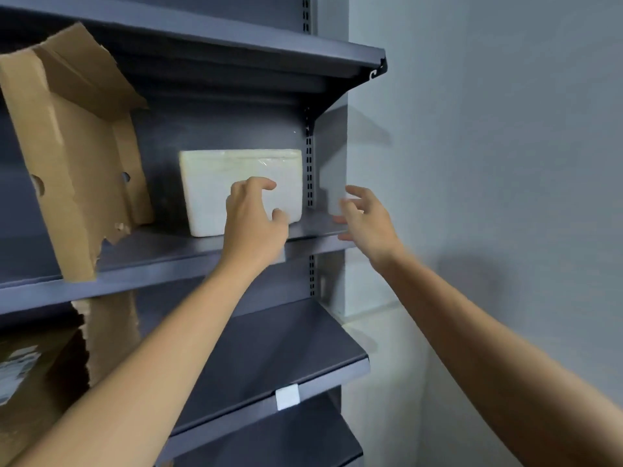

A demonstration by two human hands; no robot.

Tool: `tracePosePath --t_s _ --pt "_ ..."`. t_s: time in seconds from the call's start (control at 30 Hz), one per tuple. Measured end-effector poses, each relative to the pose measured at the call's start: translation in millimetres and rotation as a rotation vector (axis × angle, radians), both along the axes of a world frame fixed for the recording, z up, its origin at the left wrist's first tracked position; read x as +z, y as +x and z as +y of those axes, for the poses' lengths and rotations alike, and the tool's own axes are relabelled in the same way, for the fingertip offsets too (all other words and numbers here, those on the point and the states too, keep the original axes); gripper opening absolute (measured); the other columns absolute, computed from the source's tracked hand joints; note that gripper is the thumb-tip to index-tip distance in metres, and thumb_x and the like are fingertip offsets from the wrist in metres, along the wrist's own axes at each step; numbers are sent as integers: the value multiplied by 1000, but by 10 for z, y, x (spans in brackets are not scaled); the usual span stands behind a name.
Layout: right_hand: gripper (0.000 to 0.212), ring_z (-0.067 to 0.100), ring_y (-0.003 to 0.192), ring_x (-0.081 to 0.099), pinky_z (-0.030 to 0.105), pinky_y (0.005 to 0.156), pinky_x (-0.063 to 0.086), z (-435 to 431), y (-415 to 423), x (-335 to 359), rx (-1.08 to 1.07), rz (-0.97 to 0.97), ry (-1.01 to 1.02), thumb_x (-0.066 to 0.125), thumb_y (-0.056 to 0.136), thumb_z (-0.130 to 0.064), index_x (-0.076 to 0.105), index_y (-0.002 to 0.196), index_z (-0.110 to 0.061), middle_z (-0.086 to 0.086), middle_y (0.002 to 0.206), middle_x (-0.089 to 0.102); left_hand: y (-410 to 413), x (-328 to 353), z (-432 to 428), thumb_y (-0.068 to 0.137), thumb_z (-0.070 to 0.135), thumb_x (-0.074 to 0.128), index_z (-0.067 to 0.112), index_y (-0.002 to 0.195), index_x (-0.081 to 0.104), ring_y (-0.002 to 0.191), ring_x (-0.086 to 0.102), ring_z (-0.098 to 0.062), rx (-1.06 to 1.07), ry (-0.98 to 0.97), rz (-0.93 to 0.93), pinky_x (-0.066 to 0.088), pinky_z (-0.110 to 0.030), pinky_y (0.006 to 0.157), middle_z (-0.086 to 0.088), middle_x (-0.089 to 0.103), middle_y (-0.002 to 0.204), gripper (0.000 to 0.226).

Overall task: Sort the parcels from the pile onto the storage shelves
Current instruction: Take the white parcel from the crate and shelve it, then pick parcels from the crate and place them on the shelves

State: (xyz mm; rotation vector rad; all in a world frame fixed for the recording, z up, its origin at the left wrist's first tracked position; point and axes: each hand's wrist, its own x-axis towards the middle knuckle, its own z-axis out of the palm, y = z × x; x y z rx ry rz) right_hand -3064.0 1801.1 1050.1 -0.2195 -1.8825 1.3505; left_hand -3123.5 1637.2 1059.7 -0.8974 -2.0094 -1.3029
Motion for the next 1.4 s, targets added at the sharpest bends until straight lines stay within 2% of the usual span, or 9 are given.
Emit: tracePosePath --t_s 0.13,0.33,0.53,0.63,0.73,0.87,1.0,1.2,1.4 --pt "35 17 92 68 37 77 58 -78 699 -304 -144 -19 -145 43 102 -20 48 136 -15 5 119 60 465 -303 145 93 8 49 19 124 50 113 43 -6 -263 -31 -138 36 -16 84 6 40 126 33" --pt "33 18 88 67 39 75 56 -52 1905 -959 -379 -111 -260 39 104 -19 50 135 -15 8 120 63 1247 -872 603 89 5 53 19 111 53 120 50 -14 -526 -98 -326 33 -21 90 -2 54 127 26" --pt "31 16 93 68 35 78 57 10 3172 -1429 -592 -118 -320 38 105 -21 54 132 -17 0 115 66 2334 -1422 1022 90 4 52 15 116 55 114 52 -12 -751 -191 -505 35 -20 91 -1 56 121 28" --pt "30 13 88 67 33 75 56 76 3762 -1675 -676 -119 -366 39 105 -20 55 130 -16 3 115 66 2902 -1675 1232 89 3 53 15 114 56 110 53 -13 -831 -244 -570 37 -22 89 -2 58 119 27" --pt "28 10 83 67 29 70 54 159 4381 -1937 -759 -130 -397 39 105 -19 55 128 -15 5 112 66 3512 -1933 1467 89 2 52 17 109 56 105 54 -12 -893 -288 -628 38 -22 89 -4 60 119 25" --pt "26 22 97 69 38 77 56 308 5242 -2327 -845 -186 -426 41 104 -20 57 125 -20 -2 106 68 4367 -2264 1758 89 0 53 12 110 59 100 56 -15 -927 -342 -701 42 -24 87 -5 61 113 25" --pt "23 18 93 69 44 82 56 475 5923 -2723 -892 -233 -455 41 104 -21 57 121 -22 -2 106 69 5044 -2620 1955 89 -1 52 9 114 59 96 55 -15 -943 -407 -773 44 -26 85 -4 60 109 28" --pt "29 8 85 66 32 74 54 558 6465 -3415 -907 -311 -583 40 105 -20 56 128 -18 0 108 66 5630 -3393 2126 89 -1 52 15 106 56 96 55 -18 -961 -565 -863 46 -31 85 -4 57 108 24" --pt "31 11 93 68 36 80 57 620 6674 -4406 -983 -374 -731 39 105 -22 56 130 -18 -1 112 66 5826 -4403 2279 91 3 50 20 109 55 99 56 -16 -942 -743 -944 48 -28 84 0 58 110 25"
